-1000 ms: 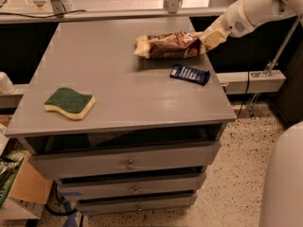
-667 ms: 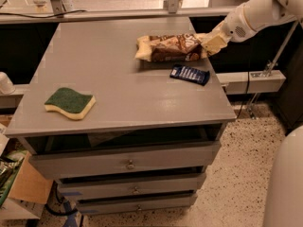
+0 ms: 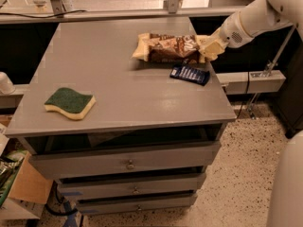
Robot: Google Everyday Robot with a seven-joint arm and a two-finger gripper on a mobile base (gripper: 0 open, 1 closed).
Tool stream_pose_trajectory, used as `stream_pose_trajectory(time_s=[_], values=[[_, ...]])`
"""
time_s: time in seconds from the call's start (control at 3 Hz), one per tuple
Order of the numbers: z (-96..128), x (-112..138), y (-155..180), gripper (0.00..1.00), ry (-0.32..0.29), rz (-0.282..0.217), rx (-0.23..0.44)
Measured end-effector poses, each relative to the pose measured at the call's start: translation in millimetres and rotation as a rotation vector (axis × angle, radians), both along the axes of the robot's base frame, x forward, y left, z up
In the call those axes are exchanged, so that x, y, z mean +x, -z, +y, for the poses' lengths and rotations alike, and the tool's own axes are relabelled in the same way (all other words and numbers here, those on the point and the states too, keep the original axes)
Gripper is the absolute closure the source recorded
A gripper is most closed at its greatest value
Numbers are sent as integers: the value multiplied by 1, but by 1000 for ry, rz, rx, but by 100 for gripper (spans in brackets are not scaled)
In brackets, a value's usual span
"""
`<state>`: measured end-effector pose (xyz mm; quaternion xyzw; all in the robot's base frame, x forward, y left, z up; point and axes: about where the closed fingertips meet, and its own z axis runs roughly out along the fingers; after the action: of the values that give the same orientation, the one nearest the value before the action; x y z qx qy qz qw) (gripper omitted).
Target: Move brown chip bag near rxbar blueberry
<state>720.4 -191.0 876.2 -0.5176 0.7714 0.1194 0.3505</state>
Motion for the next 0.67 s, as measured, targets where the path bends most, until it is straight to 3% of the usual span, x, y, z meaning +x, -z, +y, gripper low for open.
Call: stream_pose_trajectory(time_s=[0.33, 0.67], values=[[14, 1, 5, 12, -11, 3, 7], [23, 2, 6, 0, -16, -3, 12]])
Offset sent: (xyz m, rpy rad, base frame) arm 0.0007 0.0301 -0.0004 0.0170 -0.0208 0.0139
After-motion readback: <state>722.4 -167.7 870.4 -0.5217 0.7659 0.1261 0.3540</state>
